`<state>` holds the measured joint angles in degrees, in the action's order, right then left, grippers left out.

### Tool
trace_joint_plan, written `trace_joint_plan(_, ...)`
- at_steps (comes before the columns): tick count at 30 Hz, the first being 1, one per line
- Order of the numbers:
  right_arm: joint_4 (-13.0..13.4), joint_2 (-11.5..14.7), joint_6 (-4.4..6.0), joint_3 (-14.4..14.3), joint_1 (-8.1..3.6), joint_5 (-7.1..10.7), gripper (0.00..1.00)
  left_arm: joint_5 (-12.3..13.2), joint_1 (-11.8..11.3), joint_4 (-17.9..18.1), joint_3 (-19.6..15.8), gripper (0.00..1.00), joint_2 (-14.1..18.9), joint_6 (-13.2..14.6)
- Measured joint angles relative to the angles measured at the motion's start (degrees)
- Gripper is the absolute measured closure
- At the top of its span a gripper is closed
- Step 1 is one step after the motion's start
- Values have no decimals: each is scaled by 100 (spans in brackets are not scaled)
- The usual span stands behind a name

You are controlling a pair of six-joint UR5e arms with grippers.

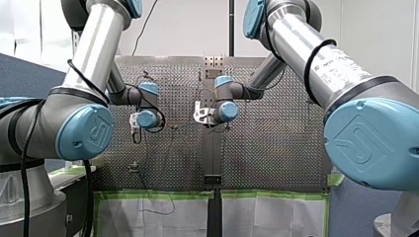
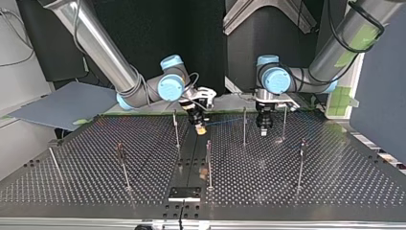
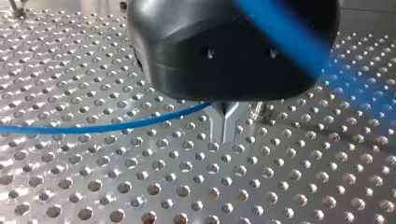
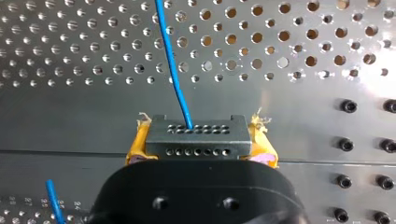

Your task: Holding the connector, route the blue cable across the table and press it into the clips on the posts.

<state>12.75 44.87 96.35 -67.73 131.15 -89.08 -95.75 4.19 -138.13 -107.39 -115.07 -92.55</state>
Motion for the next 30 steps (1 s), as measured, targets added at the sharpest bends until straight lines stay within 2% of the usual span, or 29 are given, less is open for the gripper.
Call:
trace_joint_plan(3, 0, 0, 1, 18, -23, 42, 100, 2, -8, -7, 6, 100, 0, -1)
trace_joint_plan(4, 0, 1, 3, 21, -29, 65, 100, 4, -23, -18, 6, 96, 0, -3)
trace_joint_plan(5, 0, 1, 4, 23, -34, 80, 100, 5, -35, -31, 4, 87, 1, -4)
trace_joint_plan(7, -1, 1, 10, 23, -43, 102, 100, 0, -51, -76, 4, 87, 5, -6)
trace_joint_plan(8, -2, 1, 13, 23, -45, 106, 100, -7, -55, -96, 3, 53, 5, -8)
trace_joint_plan(9, -3, 1, 17, 24, -49, 110, 100, -20, -54, -121, 3, 53, 6, -10)
trace_joint_plan(10, -5, 1, 23, 24, -51, 113, 100, -49, -51, -160, 3, 39, 6, -12)
trace_joint_plan(11, -8, 1, 31, 25, -54, 115, 100, -79, -48, -197, 2, 18, 6, -9)
trace_joint_plan(12, -10, 0, 36, 25, -55, 116, 100, -109, -44, -240, 2, 18, 7, -4)
trace_joint_plan(13, -13, 0, 41, 24, -57, 118, 100, -142, -37, -294, 2, 0, 7, 9)
trace_joint_plan(23, -86, -1, 61, 18, -62, 127, 100, -323, 3, -765, -33, 0, 38, 194)
trace_joint_plan(30, -147, -1, 61, 18, -52, 131, 100, -455, 82, -1058, -276, 0, 276, 229)
